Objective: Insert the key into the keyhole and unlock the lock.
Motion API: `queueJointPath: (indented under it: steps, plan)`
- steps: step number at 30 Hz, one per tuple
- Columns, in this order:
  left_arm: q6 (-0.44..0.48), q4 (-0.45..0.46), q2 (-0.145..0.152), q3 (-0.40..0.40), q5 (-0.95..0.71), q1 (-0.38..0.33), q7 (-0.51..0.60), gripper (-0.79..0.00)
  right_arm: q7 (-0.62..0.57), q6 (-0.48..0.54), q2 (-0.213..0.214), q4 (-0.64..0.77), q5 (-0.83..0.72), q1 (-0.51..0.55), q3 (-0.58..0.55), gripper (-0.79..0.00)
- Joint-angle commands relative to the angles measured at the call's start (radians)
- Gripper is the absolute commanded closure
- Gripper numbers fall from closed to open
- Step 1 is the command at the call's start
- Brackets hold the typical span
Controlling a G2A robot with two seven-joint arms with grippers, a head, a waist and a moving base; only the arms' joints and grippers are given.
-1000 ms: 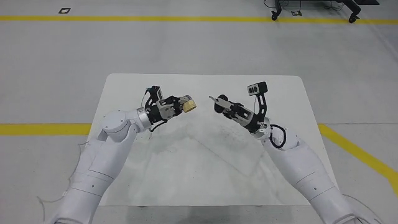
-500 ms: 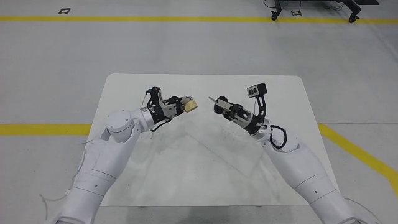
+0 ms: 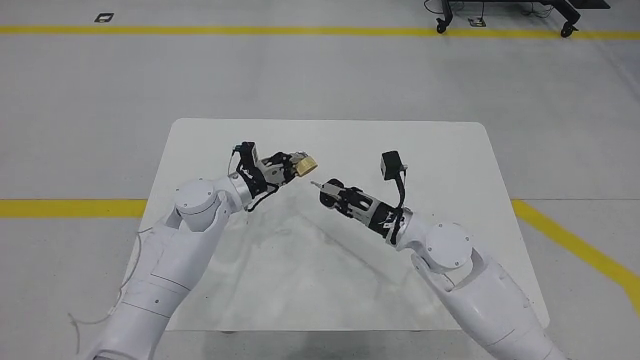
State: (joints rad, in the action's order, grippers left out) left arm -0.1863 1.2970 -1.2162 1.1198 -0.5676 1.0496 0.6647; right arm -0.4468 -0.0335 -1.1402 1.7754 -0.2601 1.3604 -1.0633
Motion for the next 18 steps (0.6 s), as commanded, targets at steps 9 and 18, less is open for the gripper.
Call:
queueJointPath:
  steps: [9, 18]
  plan:
    - [0.004, 0.017, -0.003, -0.003, -0.012, 0.013, -0.017, 0.000, -0.001, -0.001, 0.000, -0.001, 0.001, -0.001, 0.000, 0.000]
    - [0.006, 0.034, -0.005, -0.008, 0.008, 0.020, -0.041, 0.000, 0.168, -0.081, -0.017, 0.012, 0.080, 0.010, 0.045, 0.000]
